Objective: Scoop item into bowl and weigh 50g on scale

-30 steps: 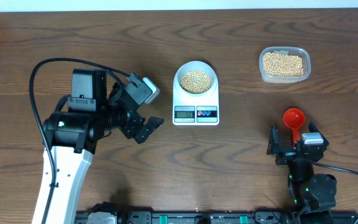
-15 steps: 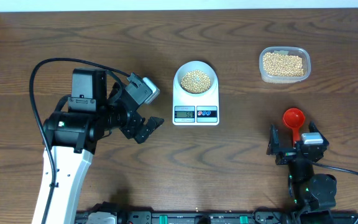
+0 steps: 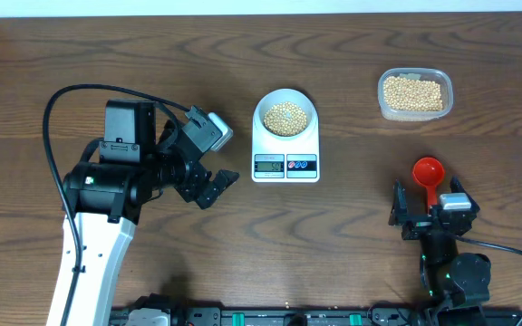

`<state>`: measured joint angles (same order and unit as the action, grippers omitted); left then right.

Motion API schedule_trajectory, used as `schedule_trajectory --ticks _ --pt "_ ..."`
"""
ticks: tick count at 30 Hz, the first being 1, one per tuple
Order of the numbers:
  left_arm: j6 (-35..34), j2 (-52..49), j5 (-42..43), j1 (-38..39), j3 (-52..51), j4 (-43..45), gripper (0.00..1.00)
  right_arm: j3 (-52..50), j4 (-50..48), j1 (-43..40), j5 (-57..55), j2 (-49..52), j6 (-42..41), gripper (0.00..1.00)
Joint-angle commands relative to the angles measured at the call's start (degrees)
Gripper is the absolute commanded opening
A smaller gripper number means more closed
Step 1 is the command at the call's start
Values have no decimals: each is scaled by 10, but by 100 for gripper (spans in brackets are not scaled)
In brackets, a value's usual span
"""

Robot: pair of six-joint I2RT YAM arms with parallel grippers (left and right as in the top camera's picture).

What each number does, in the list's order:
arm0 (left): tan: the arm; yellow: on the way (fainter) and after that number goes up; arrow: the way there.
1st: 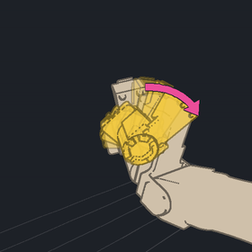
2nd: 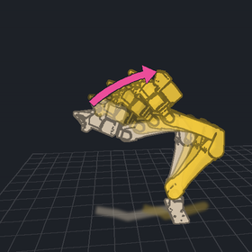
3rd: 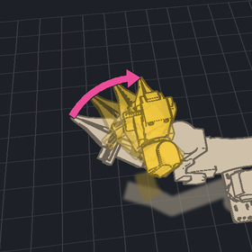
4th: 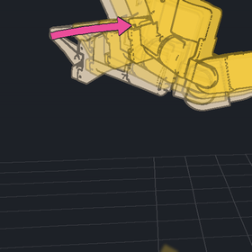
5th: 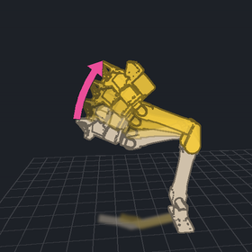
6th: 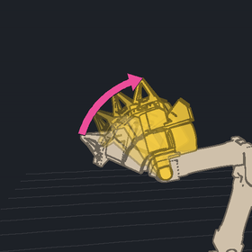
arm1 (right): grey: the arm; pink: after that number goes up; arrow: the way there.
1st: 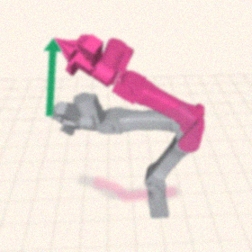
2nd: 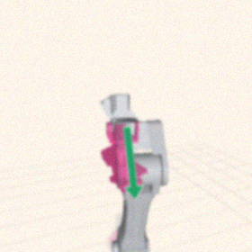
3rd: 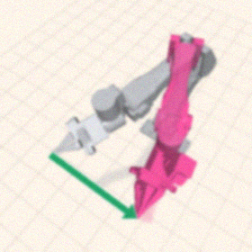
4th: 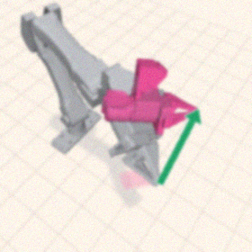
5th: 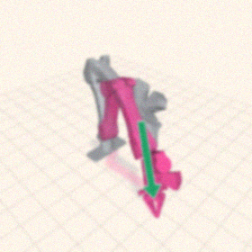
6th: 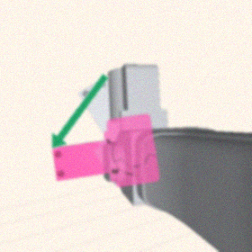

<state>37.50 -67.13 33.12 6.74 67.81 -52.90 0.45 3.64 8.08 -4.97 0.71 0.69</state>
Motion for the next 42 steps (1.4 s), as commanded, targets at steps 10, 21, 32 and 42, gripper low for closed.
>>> schedule_trajectory --ticks 10,21,32,42 --pt "-2 -1 9 -3 17 -2 98 -2 2 6 -7 -4 7 99" --pt "-3 12 9 -3 16 -3 98 -2 2 6 -7 -4 7 99" --pt "-2 146 7 -3 5 -2 98 -2 2 6 -7 -4 7 99" --pt "-42 288 24 -6 -6 -11 98 -2 2 6 -7 -4 7 99"
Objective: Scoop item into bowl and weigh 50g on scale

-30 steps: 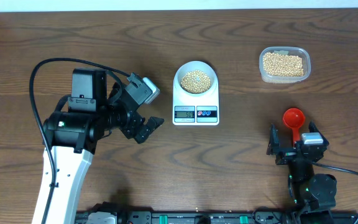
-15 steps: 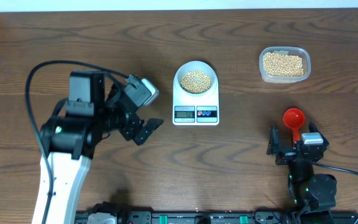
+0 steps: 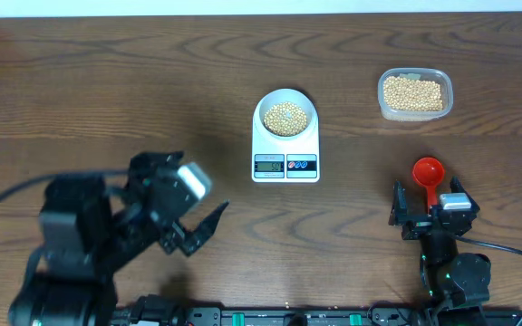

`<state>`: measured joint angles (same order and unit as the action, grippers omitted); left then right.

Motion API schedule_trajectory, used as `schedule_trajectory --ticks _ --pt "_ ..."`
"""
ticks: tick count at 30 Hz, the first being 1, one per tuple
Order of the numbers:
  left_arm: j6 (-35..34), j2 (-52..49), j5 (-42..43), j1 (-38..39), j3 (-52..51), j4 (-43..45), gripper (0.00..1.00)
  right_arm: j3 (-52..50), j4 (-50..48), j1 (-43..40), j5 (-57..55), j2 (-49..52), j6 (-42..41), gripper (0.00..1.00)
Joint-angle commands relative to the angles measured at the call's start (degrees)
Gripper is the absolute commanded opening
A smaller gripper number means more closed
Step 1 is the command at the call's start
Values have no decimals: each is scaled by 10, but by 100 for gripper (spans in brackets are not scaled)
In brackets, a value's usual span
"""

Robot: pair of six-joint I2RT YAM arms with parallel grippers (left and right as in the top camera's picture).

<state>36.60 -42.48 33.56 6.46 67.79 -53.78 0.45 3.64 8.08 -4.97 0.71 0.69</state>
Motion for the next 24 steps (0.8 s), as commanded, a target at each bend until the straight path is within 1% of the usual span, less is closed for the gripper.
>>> schedule_trajectory --ticks 1,6,8,11,13,14,15,17,19,20,24 --pt "-49 62 21 -4 -12 -2 98 -2 2 6 -7 -4 7 99" --pt "-125 153 62 -28 -68 17 98 -2 2 6 -7 -4 7 99" --pt "-181 196 61 -38 -106 42 98 -2 2 6 -7 -4 7 99" --pt "-233 251 61 -48 -167 92 98 -2 2 6 -7 -4 7 99" --pt "-250 297 61 -52 -227 145 98 -2 2 6 -7 -4 7 99" --pt "-252 314 61 -52 -253 169 98 -2 2 6 -7 -4 7 99" --pt "-252 349 61 -52 -306 214 98 -2 2 6 -7 -4 7 99" --pt "-256 381 61 -52 -360 263 98 -2 2 6 -7 -4 7 99" --pt "-275 406 61 -52 -406 310 98 -2 2 6 -7 -4 7 99" --pt "-298 425 59 -52 -445 351 98 -2 2 6 -7 -4 7 99" --pt "-332 424 39 -48 -476 379 98 -2 2 6 -7 -4 7 99"
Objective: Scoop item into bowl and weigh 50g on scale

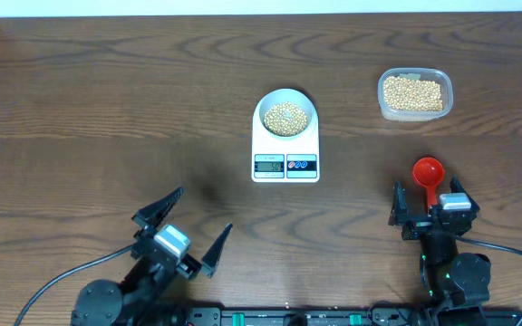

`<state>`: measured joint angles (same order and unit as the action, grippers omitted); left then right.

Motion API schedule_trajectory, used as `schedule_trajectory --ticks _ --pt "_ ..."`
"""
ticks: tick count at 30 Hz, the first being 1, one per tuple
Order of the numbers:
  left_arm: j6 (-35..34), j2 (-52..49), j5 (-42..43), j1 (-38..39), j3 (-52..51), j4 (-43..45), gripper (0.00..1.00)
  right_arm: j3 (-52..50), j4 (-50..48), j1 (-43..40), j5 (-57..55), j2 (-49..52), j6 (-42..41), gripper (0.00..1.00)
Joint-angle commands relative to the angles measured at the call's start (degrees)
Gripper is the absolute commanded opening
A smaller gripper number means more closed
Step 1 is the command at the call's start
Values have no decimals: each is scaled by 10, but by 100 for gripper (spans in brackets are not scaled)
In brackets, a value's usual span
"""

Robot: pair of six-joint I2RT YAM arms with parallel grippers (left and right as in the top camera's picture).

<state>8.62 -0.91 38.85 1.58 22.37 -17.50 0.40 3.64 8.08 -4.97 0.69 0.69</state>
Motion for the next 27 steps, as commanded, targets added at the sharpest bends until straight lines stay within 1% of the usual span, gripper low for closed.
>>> schedule_trajectory --ticks 1,4,10,15,17,22,27 --pt "-62 8 -24 2 -28 19 98 -1 2 6 -7 -4 7 99" --pt "-66 8 -42 3 -47 41 98 -1 2 6 -7 -4 7 99" --pt "-66 8 -137 11 -89 74 98 -1 2 6 -7 -4 7 99" --pt "-65 8 -191 12 -121 117 98 -1 2 6 -7 -4 7 99" --pt "-52 8 -200 12 -129 117 98 -1 2 6 -7 -4 7 99" --pt "-52 9 -246 12 -161 125 98 -1 2 6 -7 -4 7 99" --pt "-28 9 -246 12 -191 151 98 -1 2 6 -7 -4 7 99"
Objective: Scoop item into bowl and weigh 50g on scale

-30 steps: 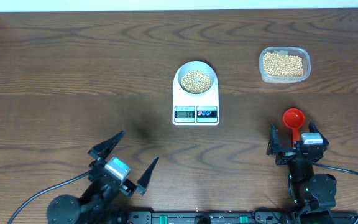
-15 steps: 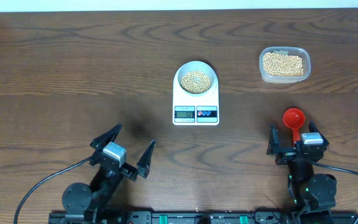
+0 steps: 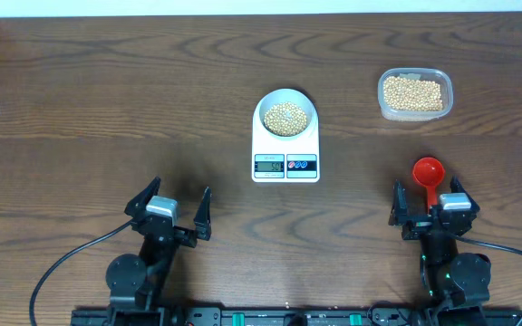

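A white bowl (image 3: 285, 115) holding pale beans stands on the white digital scale (image 3: 285, 149) at mid-table; its display is lit but too small to read. The red scoop (image 3: 428, 171) lies on the table at the right, its handle running back between the fingers of my right gripper (image 3: 430, 198), which is open. My left gripper (image 3: 171, 206) is folded back at the front edge on the left, open and holding nothing, far from the scale.
A clear plastic tub (image 3: 414, 93) full of the same beans sits at the back right. The wooden table (image 3: 107, 91) has a rail of hardware along its front edge, where both arm bases stand.
My left gripper has moved from a tilted pose at the very front edge to a squared, level one slightly farther in. The right arm, scoop, bowl and scale are unchanged.
At first my left arm was stretched out with its open gripper just left of the scale. It then stood drawn back toward the front left, then folded low at the front edge, and now sits parked there. The right side stayed still throughout.
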`<state>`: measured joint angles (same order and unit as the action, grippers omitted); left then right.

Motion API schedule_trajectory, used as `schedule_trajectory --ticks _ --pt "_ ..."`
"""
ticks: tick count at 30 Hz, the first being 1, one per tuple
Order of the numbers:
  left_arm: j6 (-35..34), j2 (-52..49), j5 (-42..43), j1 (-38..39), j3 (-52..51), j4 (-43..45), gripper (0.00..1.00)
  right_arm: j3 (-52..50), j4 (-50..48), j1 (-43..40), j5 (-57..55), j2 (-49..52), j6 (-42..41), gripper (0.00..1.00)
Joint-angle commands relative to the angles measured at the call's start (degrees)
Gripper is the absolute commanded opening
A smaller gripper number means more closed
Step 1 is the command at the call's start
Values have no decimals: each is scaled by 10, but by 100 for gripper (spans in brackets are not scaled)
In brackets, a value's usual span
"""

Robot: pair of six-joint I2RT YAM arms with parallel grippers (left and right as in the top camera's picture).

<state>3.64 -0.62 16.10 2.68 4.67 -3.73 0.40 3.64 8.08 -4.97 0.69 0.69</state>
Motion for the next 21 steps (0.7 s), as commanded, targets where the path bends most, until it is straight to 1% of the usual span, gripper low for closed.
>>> schedule_trajectory --ticks 1,6,10,15,18,21 --pt "26 6 -20 2 -18 17 98 -1 2 6 -7 -4 7 99" --pt "36 6 -31 2 -45 38 98 -1 2 6 -7 -4 7 99" --pt "36 6 -51 2 -44 38 98 -1 2 6 -7 -4 7 99" --pt "34 6 -78 2 -44 2 98 -1 2 6 -7 -4 7 99" --pt "22 6 -99 2 -44 1 98 -1 2 6 -7 -4 7 99" --pt "-26 6 -126 -1 -44 -2 98 -1 2 6 -7 -4 7 99"
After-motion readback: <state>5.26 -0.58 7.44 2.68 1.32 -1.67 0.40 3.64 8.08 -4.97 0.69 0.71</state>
